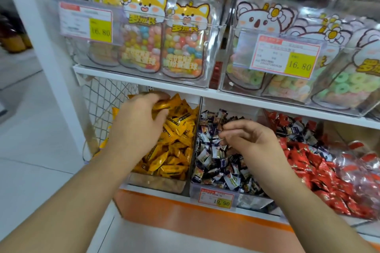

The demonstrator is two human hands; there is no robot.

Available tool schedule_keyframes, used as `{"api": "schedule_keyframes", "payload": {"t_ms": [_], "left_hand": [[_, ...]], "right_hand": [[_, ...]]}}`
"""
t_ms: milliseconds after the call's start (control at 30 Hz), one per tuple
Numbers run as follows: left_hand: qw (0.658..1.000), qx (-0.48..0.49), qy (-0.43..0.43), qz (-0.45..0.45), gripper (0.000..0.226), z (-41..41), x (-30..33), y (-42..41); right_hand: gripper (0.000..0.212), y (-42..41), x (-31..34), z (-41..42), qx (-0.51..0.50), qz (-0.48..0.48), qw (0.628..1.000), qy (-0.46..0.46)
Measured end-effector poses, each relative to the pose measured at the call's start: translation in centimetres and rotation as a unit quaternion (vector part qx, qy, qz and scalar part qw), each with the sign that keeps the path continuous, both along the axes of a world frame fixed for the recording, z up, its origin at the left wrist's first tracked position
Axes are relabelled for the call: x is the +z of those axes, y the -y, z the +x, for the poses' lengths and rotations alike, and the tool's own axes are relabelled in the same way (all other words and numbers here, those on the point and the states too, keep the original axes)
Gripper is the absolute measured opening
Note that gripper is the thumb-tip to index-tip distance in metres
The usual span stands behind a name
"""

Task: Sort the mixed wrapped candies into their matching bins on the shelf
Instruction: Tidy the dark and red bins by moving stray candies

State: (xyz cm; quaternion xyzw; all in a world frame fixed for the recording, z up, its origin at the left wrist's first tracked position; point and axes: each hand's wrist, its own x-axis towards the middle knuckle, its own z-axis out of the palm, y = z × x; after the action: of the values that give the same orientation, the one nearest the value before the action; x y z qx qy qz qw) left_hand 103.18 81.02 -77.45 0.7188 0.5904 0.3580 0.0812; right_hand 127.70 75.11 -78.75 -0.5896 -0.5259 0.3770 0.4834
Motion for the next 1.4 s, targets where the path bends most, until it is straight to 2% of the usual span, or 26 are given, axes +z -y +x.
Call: {"api": "schedule_keyframes", "payload": {"t_ms": [133,200,367,467,533,633,767,900,1200,1300,1400], "left_hand": [[0.98,-0.022,-0.125,-0.153,0.067,-0.5,-2.7,-1.6],[0.979,-0.027,-0.139,-0.145,0.071,-0.5,-3.4,-2.0],[0.989,-0.066,-0.096,-0.091,0.068,0.3,-1.9,-0.9],[0.982,-0.147,-0.068,-0.101,0.06,2.4,-1.2,1.0],[0.966,-0.201,-0.094,-0.134,0.06,3.9,-1.6,1.9],[0.939,-0.249,-0.163,-0.172,0.07,5.3,-3.3,1.6],[0.924,-0.265,-0.209,-0.18,0.083,5.3,-4.6,0.6],[0.921,-0.274,-0.209,-0.181,0.083,5.1,-4.6,0.2],[0.919,-0.276,-0.21,-0.187,0.076,4.8,-4.0,0.4],[0.919,-0.274,-0.211,-0.19,0.075,4.9,-3.7,0.6],[0.919,-0.274,-0.208,-0.194,0.077,4.9,-3.7,0.5]], "right_hand": [[0.018,0.1,-0.5,0.9,-0.021,0.012,0.997,0.068],[0.022,0.1,-0.2,1.3,-0.029,0.012,0.997,0.074],[0.027,-0.3,-0.5,2.2,-0.019,-0.005,0.995,0.095],[0.029,-0.2,-1.0,2.1,0.107,-0.07,0.98,0.15],[0.025,-0.1,-1.2,1.3,0.219,-0.169,0.944,0.178],[0.039,-0.7,-2.2,0.7,0.287,-0.212,0.891,0.28],[0.063,-1.5,-2.5,1.3,0.247,-0.223,0.891,0.308],[0.063,-1.9,-3.0,2.2,0.239,-0.191,0.903,0.303],[0.089,-2.6,-2.7,3.5,0.208,-0.181,0.894,0.354],[0.087,-2.6,-2.3,3.6,0.22,-0.169,0.889,0.364],[0.067,-2.6,-1.8,3.6,0.218,-0.152,0.903,0.338]]}}
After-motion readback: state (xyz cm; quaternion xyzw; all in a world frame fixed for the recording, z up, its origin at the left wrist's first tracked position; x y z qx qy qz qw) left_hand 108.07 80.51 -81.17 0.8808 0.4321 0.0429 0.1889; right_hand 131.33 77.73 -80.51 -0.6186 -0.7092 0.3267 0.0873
